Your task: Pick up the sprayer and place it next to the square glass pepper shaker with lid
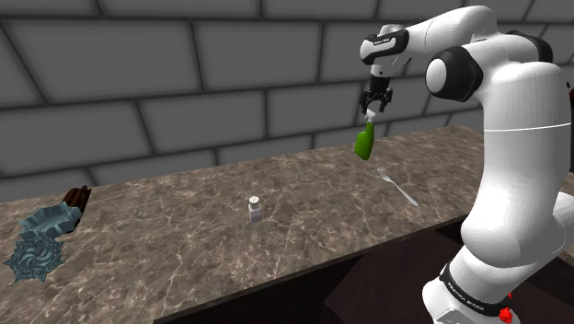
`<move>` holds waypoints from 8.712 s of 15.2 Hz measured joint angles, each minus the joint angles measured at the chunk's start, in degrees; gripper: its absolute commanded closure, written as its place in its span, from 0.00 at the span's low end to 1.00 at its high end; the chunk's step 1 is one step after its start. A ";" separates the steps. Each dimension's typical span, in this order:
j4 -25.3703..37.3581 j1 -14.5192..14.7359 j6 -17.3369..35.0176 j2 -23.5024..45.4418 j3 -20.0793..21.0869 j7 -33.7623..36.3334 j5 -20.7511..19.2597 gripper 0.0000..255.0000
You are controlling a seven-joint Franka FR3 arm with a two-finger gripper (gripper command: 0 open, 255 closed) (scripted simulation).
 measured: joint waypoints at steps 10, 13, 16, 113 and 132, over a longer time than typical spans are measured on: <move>-2.84 0.13 3.19 0.37 0.11 -0.26 0.21 0.00; -2.84 0.13 3.19 0.37 0.11 -0.26 0.21 1.00; -2.83 0.13 3.19 0.37 0.11 -0.26 0.21 1.00; 2.23 36.09 -4.35 -4.06 14.61 50.83 -6.05 1.00; -5.69 36.22 4.03 -3.62 14.67 50.52 -5.92 0.00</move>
